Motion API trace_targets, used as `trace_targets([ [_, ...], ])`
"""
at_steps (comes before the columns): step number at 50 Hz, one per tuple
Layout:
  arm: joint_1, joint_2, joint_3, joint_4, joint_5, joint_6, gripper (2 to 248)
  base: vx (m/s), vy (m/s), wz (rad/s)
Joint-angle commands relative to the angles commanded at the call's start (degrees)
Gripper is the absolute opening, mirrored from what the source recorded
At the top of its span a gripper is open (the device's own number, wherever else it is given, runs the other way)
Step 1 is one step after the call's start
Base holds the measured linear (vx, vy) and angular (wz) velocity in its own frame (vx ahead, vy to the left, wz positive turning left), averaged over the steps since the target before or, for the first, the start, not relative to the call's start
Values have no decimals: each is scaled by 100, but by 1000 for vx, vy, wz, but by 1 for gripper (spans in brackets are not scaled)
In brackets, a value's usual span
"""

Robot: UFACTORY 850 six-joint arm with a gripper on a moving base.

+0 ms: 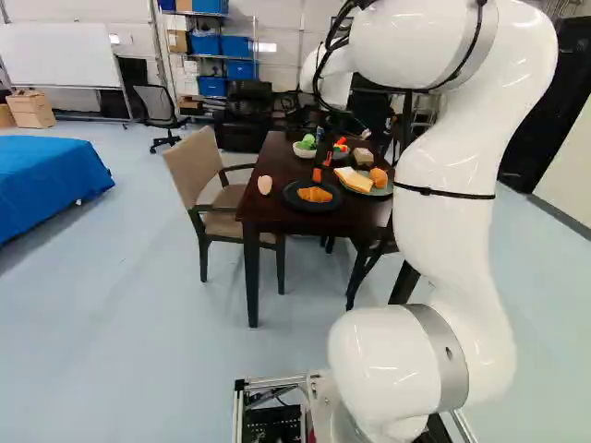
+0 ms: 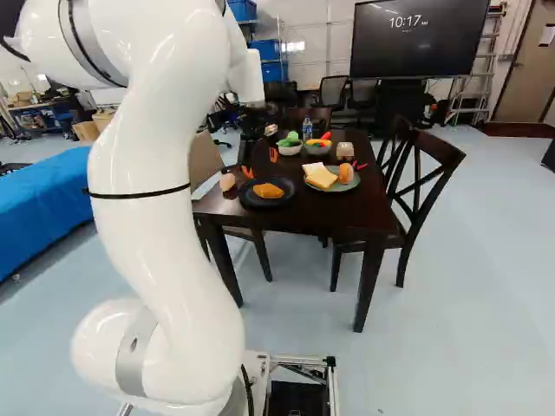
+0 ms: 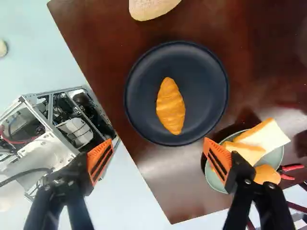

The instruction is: Move the croissant to the empty plate

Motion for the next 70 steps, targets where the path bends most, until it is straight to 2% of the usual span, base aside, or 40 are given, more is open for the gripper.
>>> trace_targets([
  [11, 0, 169, 7, 0, -89, 0, 247, 0, 0, 0],
  [36, 2, 202, 79, 0, 10, 57, 247, 0, 0, 0],
  [53, 7, 298, 288, 0, 299, 223, 247, 0, 0, 0],
  [70, 16, 455, 629, 0, 770, 493, 247, 0, 0, 0],
])
